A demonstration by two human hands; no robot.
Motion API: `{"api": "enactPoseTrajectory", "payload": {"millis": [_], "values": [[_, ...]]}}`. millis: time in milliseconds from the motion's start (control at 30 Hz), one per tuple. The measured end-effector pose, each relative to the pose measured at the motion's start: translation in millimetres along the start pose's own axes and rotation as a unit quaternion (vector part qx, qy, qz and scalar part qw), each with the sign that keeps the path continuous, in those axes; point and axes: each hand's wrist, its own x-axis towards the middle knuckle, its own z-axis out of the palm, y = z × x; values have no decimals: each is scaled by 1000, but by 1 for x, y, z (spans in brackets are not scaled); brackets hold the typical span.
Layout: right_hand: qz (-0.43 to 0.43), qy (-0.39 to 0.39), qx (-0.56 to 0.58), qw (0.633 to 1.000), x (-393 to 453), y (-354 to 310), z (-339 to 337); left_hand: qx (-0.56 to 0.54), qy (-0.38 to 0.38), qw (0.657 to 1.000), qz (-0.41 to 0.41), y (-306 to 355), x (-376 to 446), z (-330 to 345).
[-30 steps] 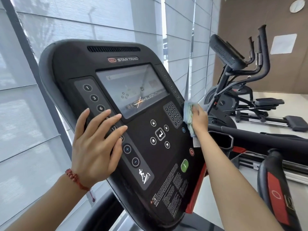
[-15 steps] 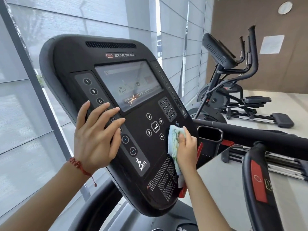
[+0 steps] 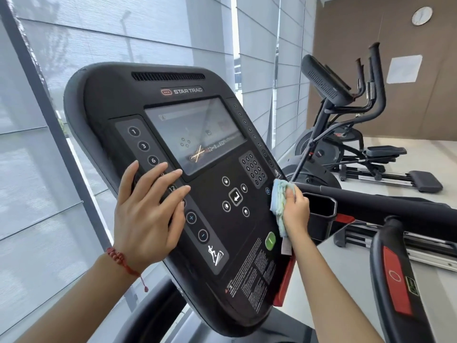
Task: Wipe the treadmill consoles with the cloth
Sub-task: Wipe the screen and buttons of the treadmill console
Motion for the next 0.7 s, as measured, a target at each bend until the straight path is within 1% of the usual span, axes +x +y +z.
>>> {"api": "enactPoseTrajectory", "payload": {"millis": [133,233,433,567,633,700], "values": [[44,19,-9,999,49,-10,14,-4,4,1000,-7,1,0,1],[38,14,-25,999,75,-39,32,-6,2,1000,-8,1,1,1],[-66,-29,4,997,110,-116,80,-6,-9,1000,-10,1,1,1],[-136,-63,4,989,125,-177,112,-6,-17,1000,-9,0,-1,1],[-160,-77,11,984,128,-197,124,-7,-18,1000,-8,0,-1,1],[-175,-84,23,981,132,-203,131,-9,-16,1000,-6,0,-2,2]]}}
